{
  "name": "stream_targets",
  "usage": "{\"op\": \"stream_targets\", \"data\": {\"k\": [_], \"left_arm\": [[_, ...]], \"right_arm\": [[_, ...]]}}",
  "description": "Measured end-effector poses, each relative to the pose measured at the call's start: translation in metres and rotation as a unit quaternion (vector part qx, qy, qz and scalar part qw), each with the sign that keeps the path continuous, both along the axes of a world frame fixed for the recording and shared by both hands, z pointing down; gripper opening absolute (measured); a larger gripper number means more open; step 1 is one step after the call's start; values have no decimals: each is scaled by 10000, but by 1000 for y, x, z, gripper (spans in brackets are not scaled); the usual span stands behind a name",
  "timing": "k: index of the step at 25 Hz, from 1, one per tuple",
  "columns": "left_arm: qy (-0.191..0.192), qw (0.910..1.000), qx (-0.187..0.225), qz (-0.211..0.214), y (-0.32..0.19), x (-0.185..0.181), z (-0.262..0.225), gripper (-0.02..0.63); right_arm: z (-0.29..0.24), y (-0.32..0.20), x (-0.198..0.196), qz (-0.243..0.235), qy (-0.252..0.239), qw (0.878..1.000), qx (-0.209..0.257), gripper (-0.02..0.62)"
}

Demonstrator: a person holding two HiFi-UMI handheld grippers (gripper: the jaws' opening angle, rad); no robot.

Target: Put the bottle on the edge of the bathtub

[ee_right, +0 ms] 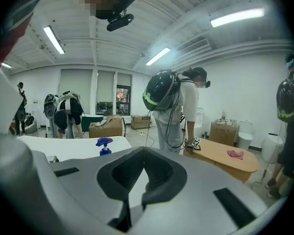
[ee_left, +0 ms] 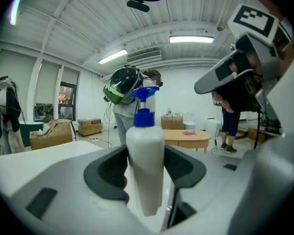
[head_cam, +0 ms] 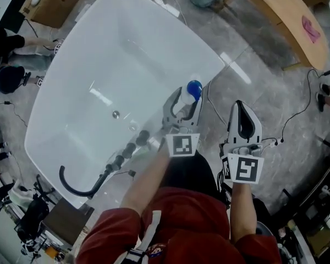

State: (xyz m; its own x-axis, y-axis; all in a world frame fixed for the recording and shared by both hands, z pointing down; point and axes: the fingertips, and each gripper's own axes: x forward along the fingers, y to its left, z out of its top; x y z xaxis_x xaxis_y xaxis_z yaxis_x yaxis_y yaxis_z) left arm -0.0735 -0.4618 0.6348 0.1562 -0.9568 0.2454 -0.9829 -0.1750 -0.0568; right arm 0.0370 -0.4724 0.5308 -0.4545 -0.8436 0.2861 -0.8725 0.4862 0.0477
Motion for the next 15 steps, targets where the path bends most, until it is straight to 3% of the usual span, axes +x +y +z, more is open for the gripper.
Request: {"op": "stream_targets", "data": {"k": [9, 15], "left_arm": [[144, 9998, 80, -68, -3, -4, 40, 241], [90, 9999, -93, -24, -1, -3, 66, 241]], "right_arm": [[36, 12, -12, -131, 236, 9992, -294, 12], [50, 16, -16, -153, 294, 9987, -391, 12]]}}
